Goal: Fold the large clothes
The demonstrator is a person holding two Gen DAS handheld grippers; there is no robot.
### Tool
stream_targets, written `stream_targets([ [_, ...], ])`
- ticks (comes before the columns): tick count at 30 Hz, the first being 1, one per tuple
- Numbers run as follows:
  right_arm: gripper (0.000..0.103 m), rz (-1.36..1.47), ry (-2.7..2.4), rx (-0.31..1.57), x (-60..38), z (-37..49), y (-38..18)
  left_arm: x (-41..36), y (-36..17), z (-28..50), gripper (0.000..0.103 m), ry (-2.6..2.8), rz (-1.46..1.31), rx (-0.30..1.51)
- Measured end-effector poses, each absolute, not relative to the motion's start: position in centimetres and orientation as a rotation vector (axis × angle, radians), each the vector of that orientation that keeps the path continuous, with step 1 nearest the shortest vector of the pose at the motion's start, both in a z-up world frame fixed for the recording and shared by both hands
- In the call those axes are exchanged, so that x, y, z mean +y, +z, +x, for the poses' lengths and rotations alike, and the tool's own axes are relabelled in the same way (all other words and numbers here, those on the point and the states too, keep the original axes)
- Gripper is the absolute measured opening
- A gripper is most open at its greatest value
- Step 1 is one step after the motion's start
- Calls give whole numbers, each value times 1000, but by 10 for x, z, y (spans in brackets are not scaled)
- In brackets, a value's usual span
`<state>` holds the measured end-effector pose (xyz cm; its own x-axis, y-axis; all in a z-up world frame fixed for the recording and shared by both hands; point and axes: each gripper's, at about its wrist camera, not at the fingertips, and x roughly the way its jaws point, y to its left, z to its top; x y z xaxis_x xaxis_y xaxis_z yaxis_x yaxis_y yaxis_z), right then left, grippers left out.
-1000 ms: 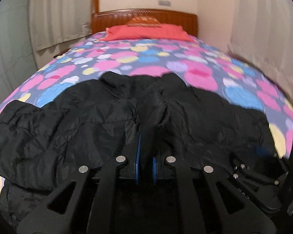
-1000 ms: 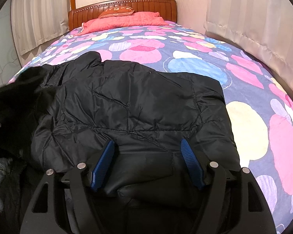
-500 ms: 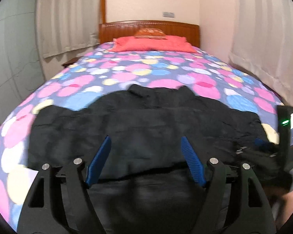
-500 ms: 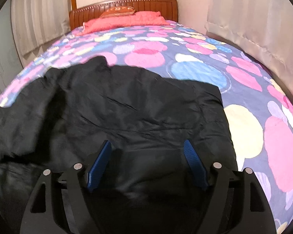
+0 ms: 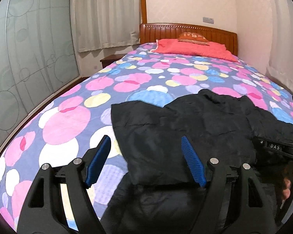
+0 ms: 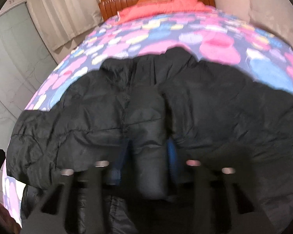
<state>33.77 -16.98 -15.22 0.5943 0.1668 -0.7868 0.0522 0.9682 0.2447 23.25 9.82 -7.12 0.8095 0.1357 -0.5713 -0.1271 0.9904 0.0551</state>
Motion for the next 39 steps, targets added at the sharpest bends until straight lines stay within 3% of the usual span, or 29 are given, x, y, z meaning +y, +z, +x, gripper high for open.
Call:
stream_targets([
  [1,19,259,85,920,-171,336,-150,101,-72,234,74,142,10,615],
  [2,17,261,97,911,-170,333,-147,102,-72,234,74,142,5,614],
  [9,15,191,-68,787,-219,309,-115,102,-73,244,74,129,-4,612],
  [15,15,214,-153,846,-273,308,-137,85,-86,264,74,109,46,642],
  [21,23,184,-148,891,-275,308,-151,75,-105,285,74,117,79,703],
  [27,44,192,-216,811,-275,290,-111,79,-100,295,74,110,33,703],
  [33,45,200,-100,780,-246,323,-100,70,-100,317,74,92,-32,726],
  [39,45,178,-66,859,-217,364,-134,58,-127,352,79,91,-42,825],
])
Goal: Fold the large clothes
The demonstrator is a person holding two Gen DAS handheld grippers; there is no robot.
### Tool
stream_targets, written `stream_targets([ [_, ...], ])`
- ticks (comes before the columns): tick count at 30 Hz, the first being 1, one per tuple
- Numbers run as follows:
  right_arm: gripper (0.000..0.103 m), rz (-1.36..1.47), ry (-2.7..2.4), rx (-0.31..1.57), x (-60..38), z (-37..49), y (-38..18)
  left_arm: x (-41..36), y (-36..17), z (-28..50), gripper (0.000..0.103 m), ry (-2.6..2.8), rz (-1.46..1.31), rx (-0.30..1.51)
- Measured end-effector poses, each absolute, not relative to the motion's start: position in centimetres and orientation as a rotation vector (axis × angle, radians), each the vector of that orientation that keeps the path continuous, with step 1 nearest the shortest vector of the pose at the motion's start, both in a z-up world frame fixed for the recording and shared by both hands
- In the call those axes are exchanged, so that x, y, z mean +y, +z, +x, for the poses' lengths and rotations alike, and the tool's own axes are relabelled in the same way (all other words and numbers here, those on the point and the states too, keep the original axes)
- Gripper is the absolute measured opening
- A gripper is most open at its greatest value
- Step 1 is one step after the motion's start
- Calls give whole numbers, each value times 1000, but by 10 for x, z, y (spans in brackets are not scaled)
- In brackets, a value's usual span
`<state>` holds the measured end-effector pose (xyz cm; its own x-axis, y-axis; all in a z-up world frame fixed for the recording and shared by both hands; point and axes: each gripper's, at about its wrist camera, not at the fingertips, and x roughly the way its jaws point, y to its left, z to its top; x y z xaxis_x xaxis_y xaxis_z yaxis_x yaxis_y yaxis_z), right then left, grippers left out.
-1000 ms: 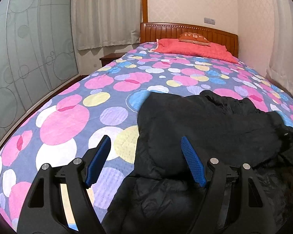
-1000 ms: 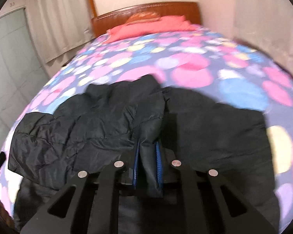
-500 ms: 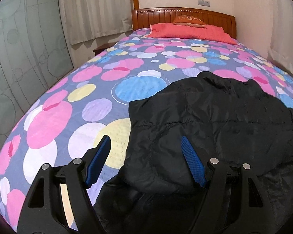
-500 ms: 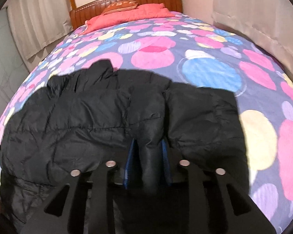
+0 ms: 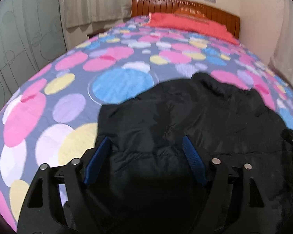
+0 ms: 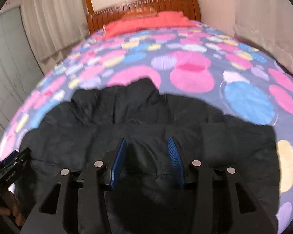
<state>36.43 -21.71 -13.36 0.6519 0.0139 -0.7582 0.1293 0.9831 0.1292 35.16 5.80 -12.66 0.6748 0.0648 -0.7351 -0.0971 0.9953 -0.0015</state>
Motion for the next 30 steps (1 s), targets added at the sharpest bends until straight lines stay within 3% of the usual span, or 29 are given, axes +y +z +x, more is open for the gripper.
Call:
stream_targets([
  [6,46,81,-102,900,-204,373,-164,46,-155,363,81,93,51,878],
  [15,49,78,-113,841,-200,329,-136,38,-109,316,79,58,-48,777],
  [20,51,110,-112,898,-207,326,-170,8,-150,326,80,9,52,907],
  [30,52,101,-87,817,-195,353,-128,10,-104,334,78,43,7,739],
])
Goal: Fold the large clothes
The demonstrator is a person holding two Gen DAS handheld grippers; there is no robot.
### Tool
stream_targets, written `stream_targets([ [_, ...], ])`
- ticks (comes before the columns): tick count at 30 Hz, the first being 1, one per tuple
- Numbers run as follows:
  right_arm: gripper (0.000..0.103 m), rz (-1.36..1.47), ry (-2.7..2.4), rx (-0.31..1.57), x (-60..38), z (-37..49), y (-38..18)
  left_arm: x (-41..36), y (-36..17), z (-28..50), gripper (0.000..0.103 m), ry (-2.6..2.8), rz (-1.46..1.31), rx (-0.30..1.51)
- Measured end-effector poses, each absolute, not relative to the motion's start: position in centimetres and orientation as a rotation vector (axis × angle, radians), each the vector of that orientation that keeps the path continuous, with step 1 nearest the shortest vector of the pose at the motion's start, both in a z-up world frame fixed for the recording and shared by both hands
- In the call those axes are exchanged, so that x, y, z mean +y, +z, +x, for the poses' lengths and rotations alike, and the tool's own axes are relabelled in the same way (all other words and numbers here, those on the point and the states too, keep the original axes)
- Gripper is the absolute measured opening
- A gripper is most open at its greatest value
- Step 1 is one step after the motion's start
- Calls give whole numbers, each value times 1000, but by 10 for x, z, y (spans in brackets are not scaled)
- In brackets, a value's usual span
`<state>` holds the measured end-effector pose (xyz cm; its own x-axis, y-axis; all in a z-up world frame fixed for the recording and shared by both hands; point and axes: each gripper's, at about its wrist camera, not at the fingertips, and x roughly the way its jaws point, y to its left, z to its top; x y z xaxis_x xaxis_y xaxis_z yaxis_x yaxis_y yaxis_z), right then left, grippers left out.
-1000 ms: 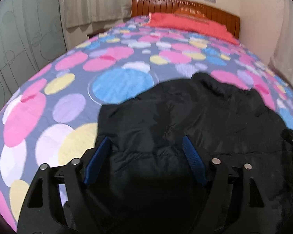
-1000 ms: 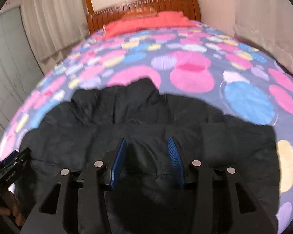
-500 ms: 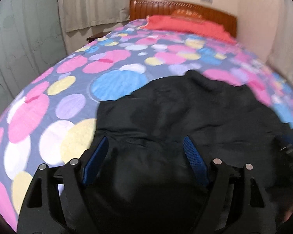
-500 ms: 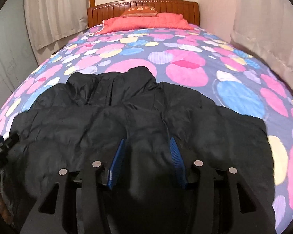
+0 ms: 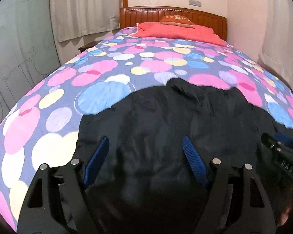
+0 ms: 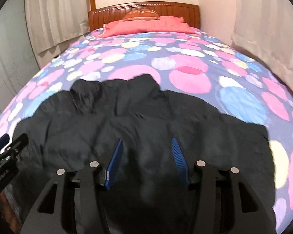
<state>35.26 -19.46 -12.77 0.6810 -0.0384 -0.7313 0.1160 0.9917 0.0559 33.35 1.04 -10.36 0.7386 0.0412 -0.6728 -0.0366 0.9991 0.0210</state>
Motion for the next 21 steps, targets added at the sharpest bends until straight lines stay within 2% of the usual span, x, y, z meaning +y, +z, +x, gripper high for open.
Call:
stream_targets([
  [7,56,71,-67,878,-187,377,-164,0,-148,364,79,62,40,867],
  [16,56,44,-108,837,-193,336,-141,4,-134,337,79,77,61,838],
  [21,58,99,-99,887,-208,329,-167,13,-152,338,81,56,19,885],
])
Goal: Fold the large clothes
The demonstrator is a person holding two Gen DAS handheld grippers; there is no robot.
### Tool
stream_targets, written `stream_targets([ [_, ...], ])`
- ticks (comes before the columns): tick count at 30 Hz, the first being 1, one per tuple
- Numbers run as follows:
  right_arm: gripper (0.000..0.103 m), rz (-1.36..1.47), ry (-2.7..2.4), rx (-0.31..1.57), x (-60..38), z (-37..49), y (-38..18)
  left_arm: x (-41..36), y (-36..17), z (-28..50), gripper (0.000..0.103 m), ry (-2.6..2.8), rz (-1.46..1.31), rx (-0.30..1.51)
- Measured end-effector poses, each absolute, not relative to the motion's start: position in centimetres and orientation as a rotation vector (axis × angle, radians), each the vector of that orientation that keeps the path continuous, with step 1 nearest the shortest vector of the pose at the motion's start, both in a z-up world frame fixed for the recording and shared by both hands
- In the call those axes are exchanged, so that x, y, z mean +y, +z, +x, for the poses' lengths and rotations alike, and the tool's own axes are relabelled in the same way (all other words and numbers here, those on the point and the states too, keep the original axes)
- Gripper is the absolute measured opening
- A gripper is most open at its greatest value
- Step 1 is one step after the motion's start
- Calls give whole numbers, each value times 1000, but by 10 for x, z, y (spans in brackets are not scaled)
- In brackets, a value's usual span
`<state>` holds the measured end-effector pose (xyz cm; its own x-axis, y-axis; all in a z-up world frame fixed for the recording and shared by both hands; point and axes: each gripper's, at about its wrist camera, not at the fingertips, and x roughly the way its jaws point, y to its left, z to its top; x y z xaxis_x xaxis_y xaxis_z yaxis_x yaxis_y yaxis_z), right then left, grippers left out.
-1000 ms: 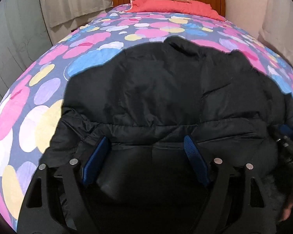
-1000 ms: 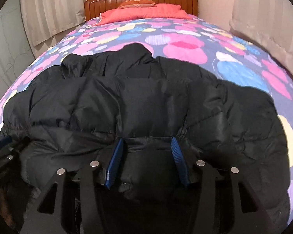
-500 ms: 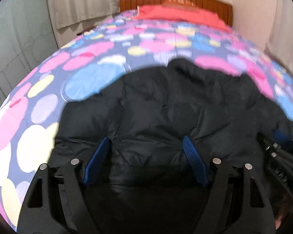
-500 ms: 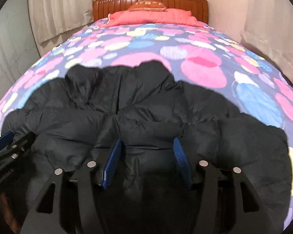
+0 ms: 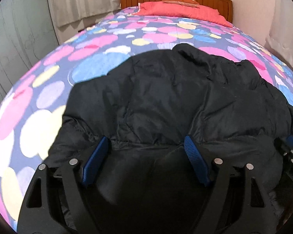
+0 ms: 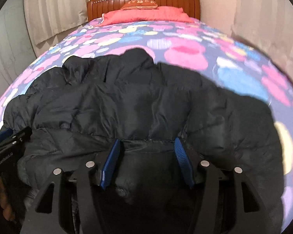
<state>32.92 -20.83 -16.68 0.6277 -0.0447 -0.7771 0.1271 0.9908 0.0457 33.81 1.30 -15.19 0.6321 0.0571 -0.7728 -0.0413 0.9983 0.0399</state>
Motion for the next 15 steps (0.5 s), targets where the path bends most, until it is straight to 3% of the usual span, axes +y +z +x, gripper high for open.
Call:
stream_targets([
  [15,59,96,-111,871,-208,326,-168,4,-156,339,83,90,74,885],
])
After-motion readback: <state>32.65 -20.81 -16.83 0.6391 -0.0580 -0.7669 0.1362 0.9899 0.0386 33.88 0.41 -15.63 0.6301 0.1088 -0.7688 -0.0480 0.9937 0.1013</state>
